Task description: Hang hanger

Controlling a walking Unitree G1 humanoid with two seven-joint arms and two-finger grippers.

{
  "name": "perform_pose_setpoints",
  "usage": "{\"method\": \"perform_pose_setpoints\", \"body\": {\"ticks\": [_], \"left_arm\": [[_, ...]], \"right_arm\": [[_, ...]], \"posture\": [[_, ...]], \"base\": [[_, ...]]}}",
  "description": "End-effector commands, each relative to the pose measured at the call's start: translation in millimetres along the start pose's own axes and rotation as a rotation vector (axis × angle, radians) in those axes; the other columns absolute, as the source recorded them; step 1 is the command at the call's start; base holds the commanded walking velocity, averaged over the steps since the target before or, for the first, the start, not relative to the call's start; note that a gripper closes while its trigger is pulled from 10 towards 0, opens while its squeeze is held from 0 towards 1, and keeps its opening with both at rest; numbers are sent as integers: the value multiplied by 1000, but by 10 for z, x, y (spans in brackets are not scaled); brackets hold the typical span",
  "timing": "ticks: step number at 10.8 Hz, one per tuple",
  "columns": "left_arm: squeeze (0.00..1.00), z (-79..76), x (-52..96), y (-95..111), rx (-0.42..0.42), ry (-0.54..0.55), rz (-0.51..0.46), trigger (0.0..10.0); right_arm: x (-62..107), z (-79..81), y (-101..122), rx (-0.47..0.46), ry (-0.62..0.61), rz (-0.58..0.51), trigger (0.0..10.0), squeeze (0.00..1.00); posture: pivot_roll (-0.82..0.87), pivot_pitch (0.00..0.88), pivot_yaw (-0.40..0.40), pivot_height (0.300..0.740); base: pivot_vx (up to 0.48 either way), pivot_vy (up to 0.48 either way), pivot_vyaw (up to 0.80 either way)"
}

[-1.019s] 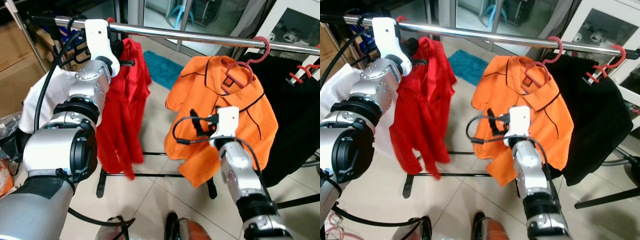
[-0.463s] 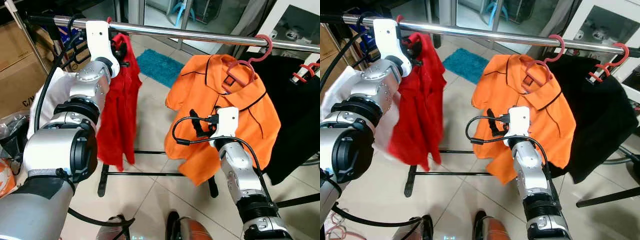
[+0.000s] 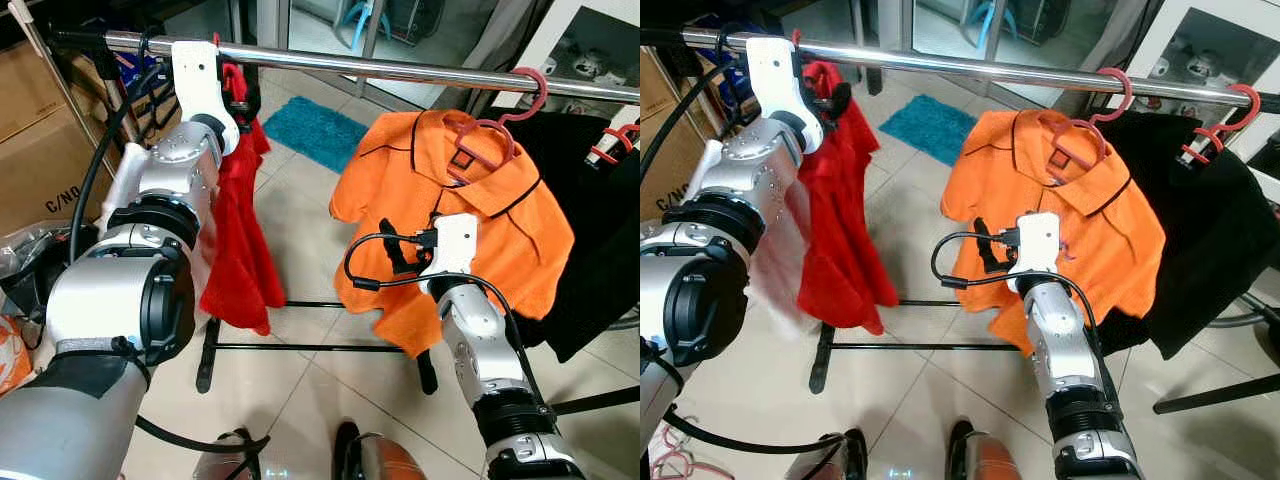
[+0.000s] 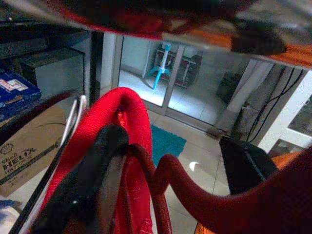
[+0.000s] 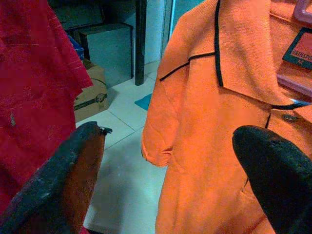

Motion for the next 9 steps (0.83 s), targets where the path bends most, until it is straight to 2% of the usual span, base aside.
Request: {"method": "perform_pose_setpoints", "body": {"ticks": [1,2,3,4,5,7,9], "left_arm": [[1000,-67,-8,-34,-5,-20,20,10000],[1000,-228,-46,173,-106,-37,-74,10000],[1000,-492,-54,366,-208,-81,-183,10000],[1000,-648,-39,380,-282,-114,-218,10000],[1000,-727,-25,344,-322,-129,-225,10000],[1000,-807,2,330,-312,-137,-251,10000],[1000,-864,27,205,-242,-129,-219,10000]], "right_arm": [[38,-51,-31,-2,-22,12,10000,0],[-1,-11,-34,-6,-10,24,10000,0],[-59,43,-44,-10,7,36,10000,0],[-70,54,-46,-11,12,37,10000,0],[-67,49,-43,-10,13,36,10000,0],[-67,50,-43,-10,13,36,10000,0],[-79,68,-57,-10,21,42,10000,0]], "posture": [[-174,189,-78,740],[-110,156,-97,740],[-110,156,-97,740],[-108,157,-101,740],[-108,159,-102,740],[-108,159,-103,740],[-102,162,-105,740]], "base": [[0,0,0],[0,0,0],[0,0,0],[0,0,0],[0,0,0],[0,0,0],[0,0,0]]}}
Point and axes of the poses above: a point about 5 cm out from each wrist's last joint towards the gripper, its own x axis pointing back from the gripper into the wrist, its own y axis along the axis of the wrist's last joint, z = x × y, the point moved 4 cm from there along -x, pointing out of the wrist towards the gripper, and after that the axes turned 12 degrees about -x, right-handed, at the moved point
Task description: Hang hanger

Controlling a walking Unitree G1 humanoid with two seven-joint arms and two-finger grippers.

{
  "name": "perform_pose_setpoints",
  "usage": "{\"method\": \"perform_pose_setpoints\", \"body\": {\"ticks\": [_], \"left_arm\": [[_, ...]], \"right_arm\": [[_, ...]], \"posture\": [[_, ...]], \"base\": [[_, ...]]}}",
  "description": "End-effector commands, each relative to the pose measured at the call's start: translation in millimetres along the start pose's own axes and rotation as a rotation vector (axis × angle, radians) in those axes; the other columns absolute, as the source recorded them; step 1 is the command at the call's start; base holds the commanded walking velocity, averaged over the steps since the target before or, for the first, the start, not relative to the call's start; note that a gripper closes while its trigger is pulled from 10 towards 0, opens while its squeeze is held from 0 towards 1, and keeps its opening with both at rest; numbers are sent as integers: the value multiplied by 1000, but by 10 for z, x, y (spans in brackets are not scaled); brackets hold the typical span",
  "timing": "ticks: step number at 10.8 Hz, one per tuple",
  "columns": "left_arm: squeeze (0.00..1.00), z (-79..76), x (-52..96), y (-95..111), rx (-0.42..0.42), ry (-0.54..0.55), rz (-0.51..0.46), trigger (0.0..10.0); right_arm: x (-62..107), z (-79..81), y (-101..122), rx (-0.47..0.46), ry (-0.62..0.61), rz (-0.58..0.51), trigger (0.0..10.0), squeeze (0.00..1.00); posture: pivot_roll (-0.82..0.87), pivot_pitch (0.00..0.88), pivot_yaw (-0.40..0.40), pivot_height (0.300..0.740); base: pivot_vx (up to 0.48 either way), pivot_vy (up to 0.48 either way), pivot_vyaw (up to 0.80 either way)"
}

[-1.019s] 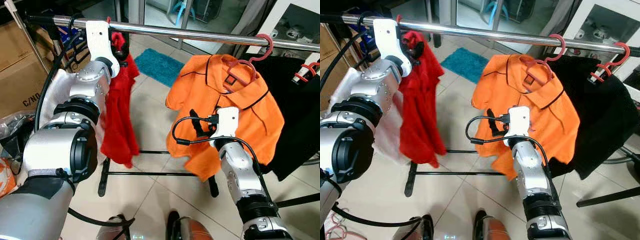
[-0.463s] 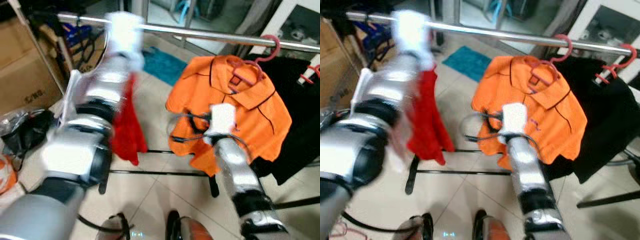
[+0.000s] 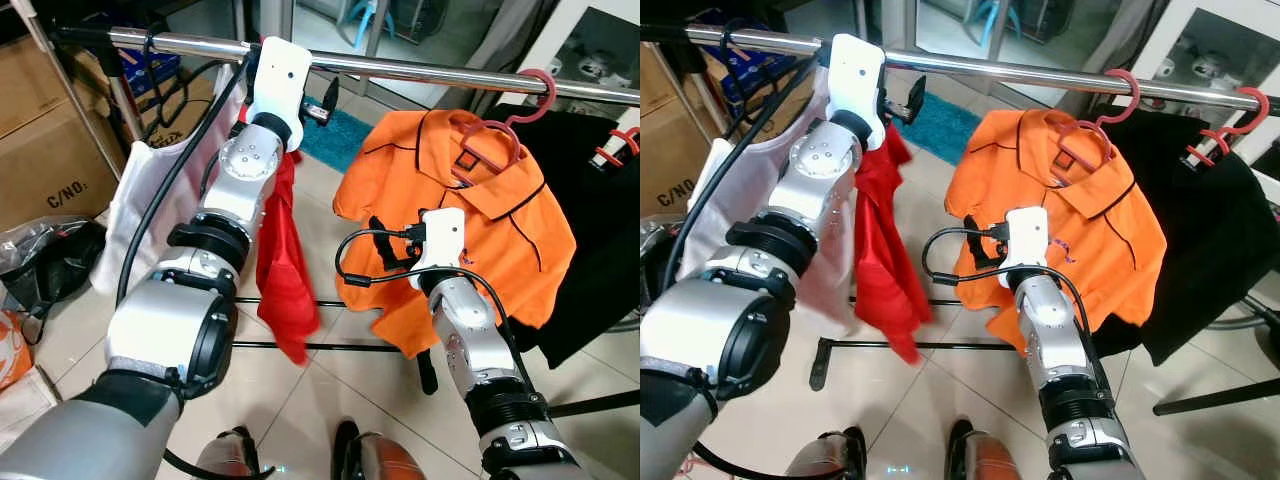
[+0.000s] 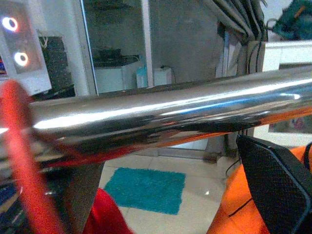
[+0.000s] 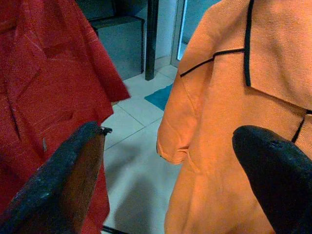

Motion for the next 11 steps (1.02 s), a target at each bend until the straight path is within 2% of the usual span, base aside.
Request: {"method": "perform_pose_setpoints", "body": {"ticks": [1,2,4,6,7,8,9,10,11], "left_arm": [[1000,-91,58,-184,94,8,72,10000],[1000,-79,96,-240,149,51,86,10000],[1000,3,164,-214,82,152,44,10000],[1000,-113,212,-234,92,140,54,10000],[1000,-136,225,-199,91,142,41,10000],[1000,-170,243,-35,66,144,-24,10000],[1000,-203,259,41,58,129,-59,10000],[0,-275,309,128,61,98,-102,10000],[0,-314,370,172,48,86,-119,10000]], "right_arm": [[12,-25,-49,-6,-6,18,10000,0],[8,-18,-56,-7,-2,22,10000,0],[1,-10,-61,-7,4,25,10000,0],[-23,2,-53,-4,15,28,10000,0],[-31,5,-49,-3,17,28,10000,0],[-45,15,-44,-2,21,29,10000,0],[-52,27,-44,-1,23,28,10000,0],[-54,28,-38,-4,22,23,10000,0],[-52,16,-33,-7,16,18,10000,0]], "posture": [[-94,165,-106,740],[-91,166,-106,740],[-85,166,-110,740],[-74,163,-120,740],[-72,163,-122,740],[-65,162,-121,740],[-60,160,-115,740],[-49,162,-106,740],[-45,160,-104,740]], "base": [[0,0,0],[0,0,0],[0,0,0],[0,0,0],[0,0,0],[0,0,0],[0,0,0],[0,0,0],[0,0,0]]}}
Point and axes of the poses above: a point about 5 cm out from each wrist's last joint towards the gripper, its own x axis pointing back from the gripper into the wrist, its own y axis along the axis of the wrist's last joint, z = x × y, the point moved 4 cm from there along -x, pointing out of the wrist towards the gripper, and after that the axes turned 12 degrees about -x, right-handed, at the moved point
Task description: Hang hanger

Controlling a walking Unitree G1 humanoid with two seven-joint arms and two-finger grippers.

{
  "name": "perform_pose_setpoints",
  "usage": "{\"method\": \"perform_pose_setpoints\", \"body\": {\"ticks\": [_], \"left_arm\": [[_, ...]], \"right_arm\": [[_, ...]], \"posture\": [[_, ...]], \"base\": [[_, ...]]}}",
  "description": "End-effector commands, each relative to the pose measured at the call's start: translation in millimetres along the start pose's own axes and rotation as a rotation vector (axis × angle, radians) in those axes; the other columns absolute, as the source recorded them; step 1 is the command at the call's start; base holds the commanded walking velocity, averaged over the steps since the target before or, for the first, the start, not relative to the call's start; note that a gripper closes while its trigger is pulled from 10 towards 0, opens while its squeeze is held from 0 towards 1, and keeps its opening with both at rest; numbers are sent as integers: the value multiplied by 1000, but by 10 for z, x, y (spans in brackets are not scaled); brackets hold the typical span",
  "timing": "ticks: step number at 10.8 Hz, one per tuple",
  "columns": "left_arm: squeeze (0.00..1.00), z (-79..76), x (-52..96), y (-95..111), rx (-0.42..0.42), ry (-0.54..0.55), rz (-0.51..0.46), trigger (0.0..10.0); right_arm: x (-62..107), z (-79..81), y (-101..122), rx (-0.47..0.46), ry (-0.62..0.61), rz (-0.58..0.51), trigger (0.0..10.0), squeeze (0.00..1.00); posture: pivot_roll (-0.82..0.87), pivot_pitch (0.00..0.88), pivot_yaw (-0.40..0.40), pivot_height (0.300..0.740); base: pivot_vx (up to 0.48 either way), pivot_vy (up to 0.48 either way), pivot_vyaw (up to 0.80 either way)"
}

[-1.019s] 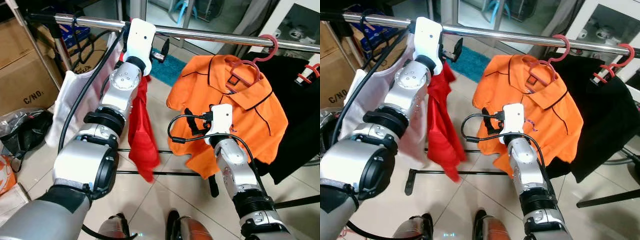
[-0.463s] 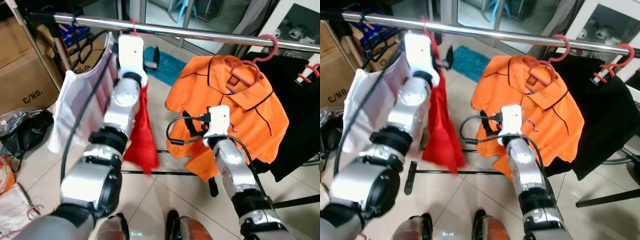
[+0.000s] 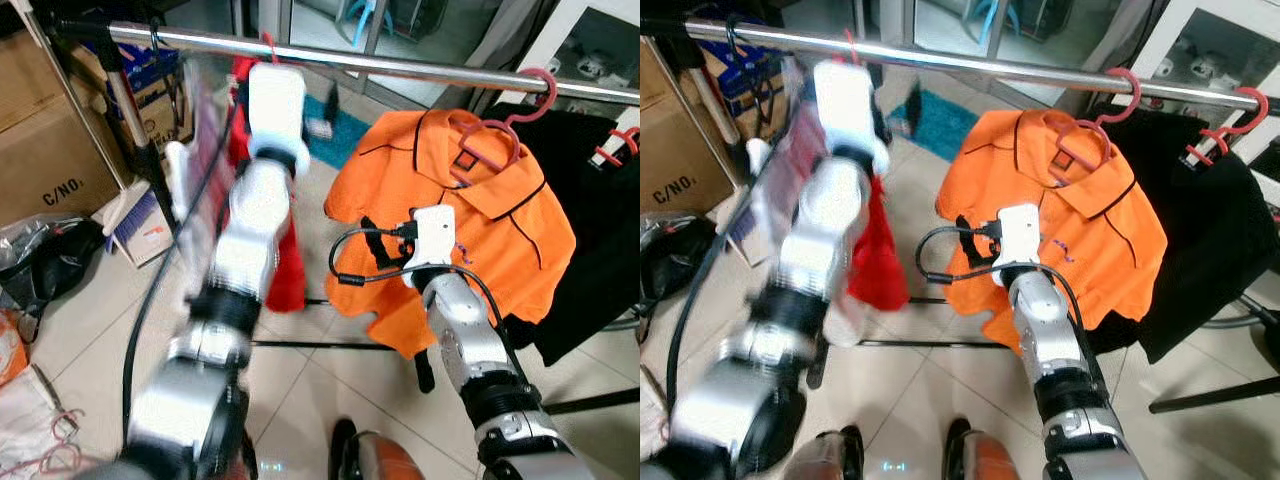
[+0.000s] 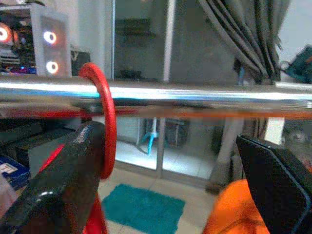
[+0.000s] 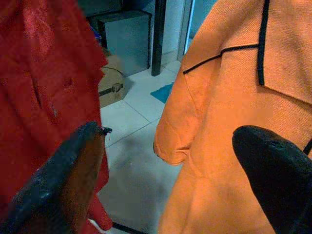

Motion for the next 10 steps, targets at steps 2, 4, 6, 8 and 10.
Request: {"method": "perform_pose_setpoints", "body": {"ticks": [2,4,6,8,10], "left_arm": [[0,-62,117,187,3,-22,-75,10000],[0,-82,272,200,-11,-59,-118,10000],[0,-72,328,120,17,-63,-83,10000],[0,-28,329,117,14,-67,-84,10000],[0,13,334,68,19,-63,-66,10000]], "right_arm": [[10,-65,21,-11,-28,-20,10000,0],[-23,-84,73,-5,-40,-43,10000,0],[-42,-123,108,-7,-57,-58,10000,0],[-51,-115,102,-12,-57,-60,10000,0],[-43,-121,80,-20,-62,-59,10000,0]], "posture": [[-40,155,-105,740],[-33,137,-110,740],[-25,129,-114,740],[-21,133,-113,740],[-25,141,-106,740]], "base": [[0,0,0],[0,0,0],[0,0,0],[0,0,0],[0,0,0]]}}
Point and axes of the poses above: a point about 5 cm out from each wrist's last joint towards the gripper, its own x axis pointing back from the gripper into the wrist, its own y axis along the axis of the wrist's last joint, z = x × y, the point moved 4 cm from there along -x, pointing out of the wrist towards the gripper, and after that the axes turned 12 degrees about -x, right-handed, at the moved point
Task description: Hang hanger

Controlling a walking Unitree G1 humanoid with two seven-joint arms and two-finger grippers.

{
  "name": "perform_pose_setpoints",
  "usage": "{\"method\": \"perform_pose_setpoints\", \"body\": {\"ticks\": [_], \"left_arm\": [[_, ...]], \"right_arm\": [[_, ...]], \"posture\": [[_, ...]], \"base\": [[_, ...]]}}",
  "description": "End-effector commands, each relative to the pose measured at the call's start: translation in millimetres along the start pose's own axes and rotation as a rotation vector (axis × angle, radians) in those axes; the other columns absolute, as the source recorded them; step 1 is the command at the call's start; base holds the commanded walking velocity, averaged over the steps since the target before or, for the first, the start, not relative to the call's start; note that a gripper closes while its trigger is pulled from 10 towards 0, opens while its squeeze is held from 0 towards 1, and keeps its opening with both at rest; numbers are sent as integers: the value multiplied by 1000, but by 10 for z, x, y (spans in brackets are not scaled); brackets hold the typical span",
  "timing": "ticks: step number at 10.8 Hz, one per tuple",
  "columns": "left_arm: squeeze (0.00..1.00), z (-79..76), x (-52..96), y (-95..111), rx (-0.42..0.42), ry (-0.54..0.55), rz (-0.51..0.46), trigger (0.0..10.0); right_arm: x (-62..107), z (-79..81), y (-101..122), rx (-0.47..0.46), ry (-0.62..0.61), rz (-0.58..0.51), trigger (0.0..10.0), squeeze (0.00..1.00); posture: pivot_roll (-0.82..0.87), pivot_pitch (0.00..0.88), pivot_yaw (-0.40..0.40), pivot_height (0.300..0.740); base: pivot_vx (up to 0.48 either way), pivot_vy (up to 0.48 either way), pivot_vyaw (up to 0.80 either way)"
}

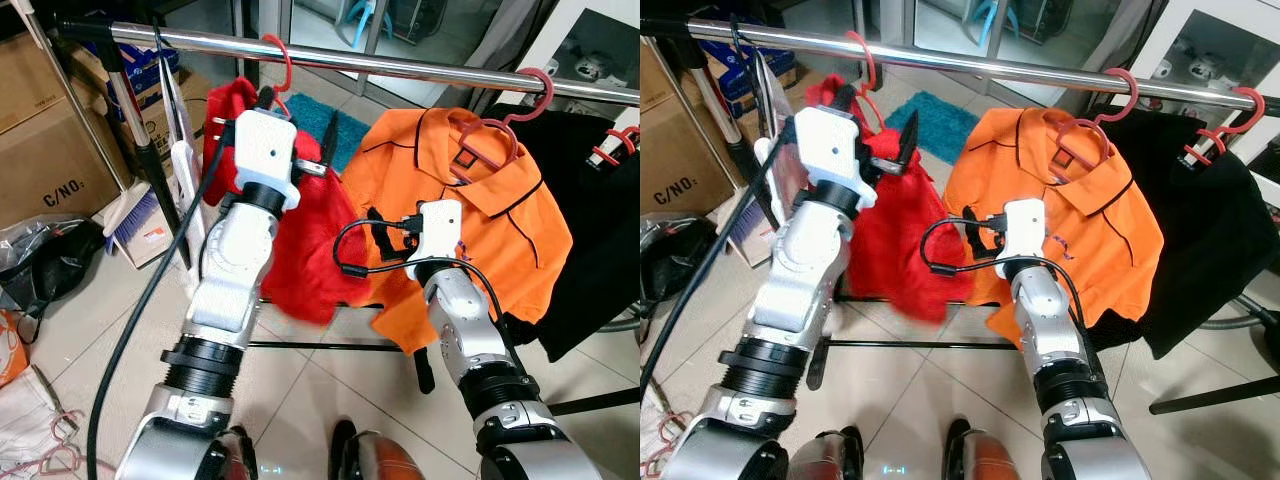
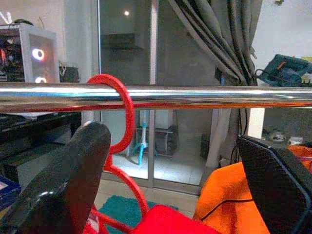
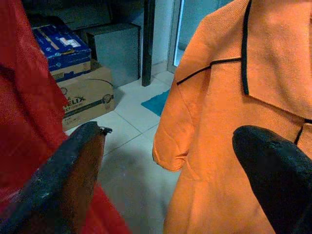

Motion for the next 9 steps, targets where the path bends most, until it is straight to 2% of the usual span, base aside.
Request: {"method": "perform_pose_setpoints", "body": {"ticks": [1,6,7,9], "left_arm": [[0,-24,-6,19,7,-11,-4,10000],[129,25,-38,-68,0,-12,23,10000],[204,25,-36,-79,-3,-13,25,10000],[224,51,-31,-104,-3,-9,32,10000]], "right_arm": [[7,-63,17,-16,-25,-11,10000,0],[14,-127,17,-16,-44,-12,10000,0],[20,-141,11,-17,-48,-11,10000,0],[18,-127,3,-19,-48,-11,10000,0]], "posture": [[-25,141,-106,740],[-46,139,-101,740],[-45,139,-100,740],[-46,145,-101,740]], "base": [[0,0,0],[-280,0,0],[-277,0,0],[-279,0,0]]}}
Point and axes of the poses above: a point about 5 cm out from each wrist's last joint towards the gripper, its own x axis pointing back from the gripper into the wrist, its own y axis along the axis of the wrist's last joint, z = x × y, the point moved 4 cm from there along -x, pointing out of the wrist towards the gripper, and after that the axes turned 12 degrees about -x, right-handed, at the moved point
